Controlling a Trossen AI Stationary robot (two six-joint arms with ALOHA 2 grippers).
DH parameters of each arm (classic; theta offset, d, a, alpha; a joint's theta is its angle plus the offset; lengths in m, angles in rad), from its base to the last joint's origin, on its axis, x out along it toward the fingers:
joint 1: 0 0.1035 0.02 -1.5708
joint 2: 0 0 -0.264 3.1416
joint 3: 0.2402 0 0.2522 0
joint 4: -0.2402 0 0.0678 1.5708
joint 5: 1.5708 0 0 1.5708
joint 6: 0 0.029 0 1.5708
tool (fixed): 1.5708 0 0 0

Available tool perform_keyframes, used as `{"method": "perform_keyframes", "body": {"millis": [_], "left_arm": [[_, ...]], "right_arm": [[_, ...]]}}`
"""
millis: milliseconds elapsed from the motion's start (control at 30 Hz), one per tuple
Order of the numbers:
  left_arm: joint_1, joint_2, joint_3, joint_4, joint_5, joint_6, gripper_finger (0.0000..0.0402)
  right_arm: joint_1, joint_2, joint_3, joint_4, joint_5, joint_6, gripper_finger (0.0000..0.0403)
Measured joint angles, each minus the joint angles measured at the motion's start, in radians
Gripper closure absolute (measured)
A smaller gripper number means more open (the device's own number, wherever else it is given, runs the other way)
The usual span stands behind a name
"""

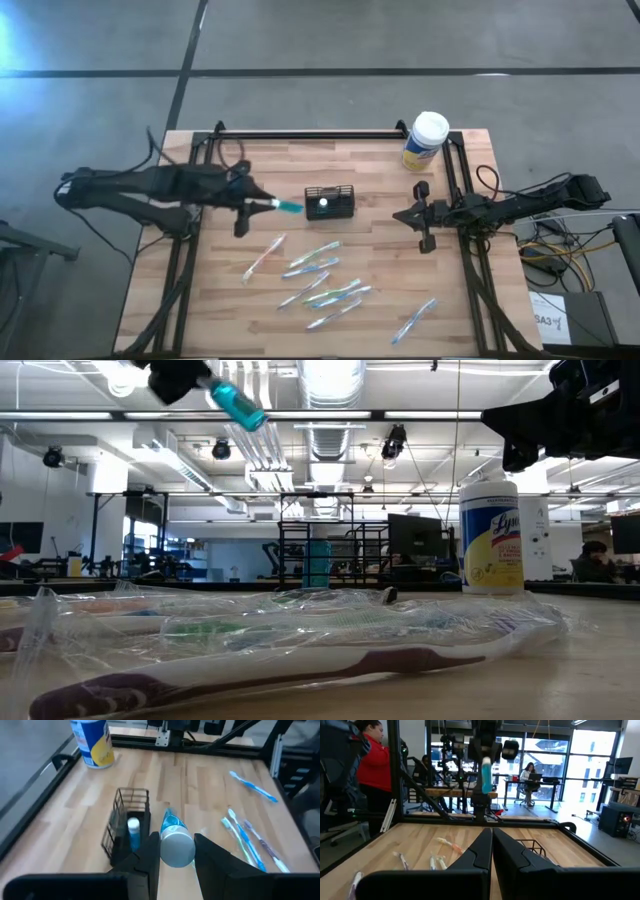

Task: Pick & Place toothbrushing station
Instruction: Put the blue mouthwash in the wire organizer

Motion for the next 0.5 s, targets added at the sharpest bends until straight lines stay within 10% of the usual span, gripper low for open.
{"method": "perform_keyframes", "body": {"millis": [500], "left_arm": [[0.131,0.609,0.708,-0.456,0.112,0.146,0.0304]], "right_arm": [[0.000,0.000,0.000,-0.026,0.023,-0.002,0.0394]]}}
